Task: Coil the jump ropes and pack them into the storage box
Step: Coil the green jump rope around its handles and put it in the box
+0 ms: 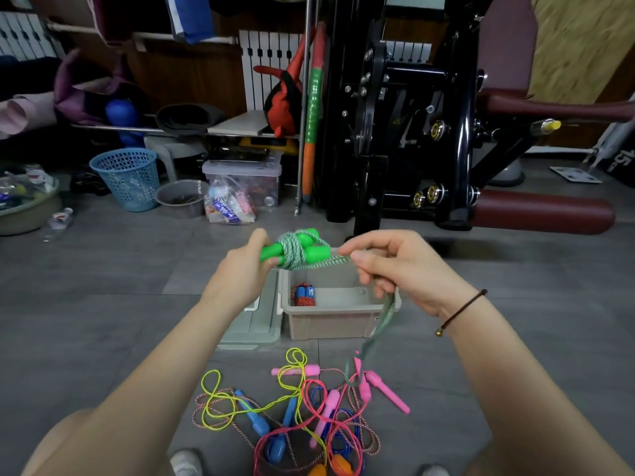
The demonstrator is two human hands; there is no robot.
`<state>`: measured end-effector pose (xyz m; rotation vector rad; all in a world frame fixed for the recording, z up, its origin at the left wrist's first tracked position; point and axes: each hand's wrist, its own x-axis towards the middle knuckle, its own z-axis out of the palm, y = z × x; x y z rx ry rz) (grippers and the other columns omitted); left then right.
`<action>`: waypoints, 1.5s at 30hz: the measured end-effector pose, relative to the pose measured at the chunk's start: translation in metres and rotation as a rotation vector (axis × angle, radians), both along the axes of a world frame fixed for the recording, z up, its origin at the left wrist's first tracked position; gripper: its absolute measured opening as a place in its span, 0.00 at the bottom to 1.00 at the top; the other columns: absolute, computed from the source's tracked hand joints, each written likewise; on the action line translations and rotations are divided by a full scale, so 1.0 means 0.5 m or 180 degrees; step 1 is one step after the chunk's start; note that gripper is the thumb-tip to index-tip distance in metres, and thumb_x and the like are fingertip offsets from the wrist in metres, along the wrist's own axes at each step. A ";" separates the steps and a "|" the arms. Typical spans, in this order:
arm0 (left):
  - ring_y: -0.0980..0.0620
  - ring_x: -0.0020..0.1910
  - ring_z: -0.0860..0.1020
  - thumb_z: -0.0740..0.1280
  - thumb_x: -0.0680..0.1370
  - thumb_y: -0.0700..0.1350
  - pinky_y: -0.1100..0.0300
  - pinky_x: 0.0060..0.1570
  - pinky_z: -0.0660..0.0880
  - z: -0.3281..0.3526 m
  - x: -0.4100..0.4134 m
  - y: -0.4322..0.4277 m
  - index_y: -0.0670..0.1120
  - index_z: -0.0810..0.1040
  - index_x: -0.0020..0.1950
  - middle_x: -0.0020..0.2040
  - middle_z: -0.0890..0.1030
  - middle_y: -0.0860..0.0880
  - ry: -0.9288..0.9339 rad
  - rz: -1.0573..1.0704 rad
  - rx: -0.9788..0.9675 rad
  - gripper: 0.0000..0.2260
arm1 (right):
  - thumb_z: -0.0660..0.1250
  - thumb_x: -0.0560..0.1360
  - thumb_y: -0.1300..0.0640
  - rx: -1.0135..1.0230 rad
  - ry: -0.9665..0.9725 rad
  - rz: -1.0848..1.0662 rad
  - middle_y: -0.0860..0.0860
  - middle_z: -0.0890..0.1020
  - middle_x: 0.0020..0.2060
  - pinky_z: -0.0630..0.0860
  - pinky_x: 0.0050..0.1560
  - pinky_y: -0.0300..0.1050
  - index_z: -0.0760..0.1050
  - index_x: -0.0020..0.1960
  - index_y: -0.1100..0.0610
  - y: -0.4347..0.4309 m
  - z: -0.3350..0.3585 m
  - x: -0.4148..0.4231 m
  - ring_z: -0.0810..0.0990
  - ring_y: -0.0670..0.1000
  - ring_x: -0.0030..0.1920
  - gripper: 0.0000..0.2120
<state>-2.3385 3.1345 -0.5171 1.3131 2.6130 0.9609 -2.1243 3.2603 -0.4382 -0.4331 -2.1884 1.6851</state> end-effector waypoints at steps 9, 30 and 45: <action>0.55 0.44 0.78 0.72 0.74 0.46 0.56 0.50 0.74 0.012 0.003 -0.014 0.54 0.78 0.53 0.45 0.82 0.55 -0.0292 -0.1298 -0.0077 0.09 | 0.62 0.78 0.60 -0.0524 0.0533 -0.1288 0.52 0.78 0.26 0.57 0.22 0.35 0.78 0.52 0.56 0.100 -0.010 0.034 0.60 0.43 0.21 0.07; 0.54 0.28 0.70 0.71 0.72 0.41 0.65 0.23 0.66 0.058 0.042 -0.035 0.49 0.80 0.49 0.33 0.75 0.49 -0.2886 -0.1115 0.2304 0.07 | 0.61 0.79 0.50 -0.0294 -0.0772 -0.0884 0.47 0.70 0.22 0.59 0.20 0.35 0.71 0.36 0.56 0.027 -0.149 -0.063 0.62 0.45 0.21 0.15; 0.49 0.34 0.74 0.68 0.73 0.50 0.48 0.40 0.75 0.028 -0.006 -0.012 0.61 0.78 0.48 0.36 0.78 0.52 -0.1277 0.0514 0.2318 0.07 | 0.59 0.80 0.48 -0.0936 -0.0493 -0.0566 0.46 0.62 0.25 0.58 0.21 0.34 0.77 0.45 0.57 -0.018 -0.105 -0.069 0.58 0.43 0.22 0.15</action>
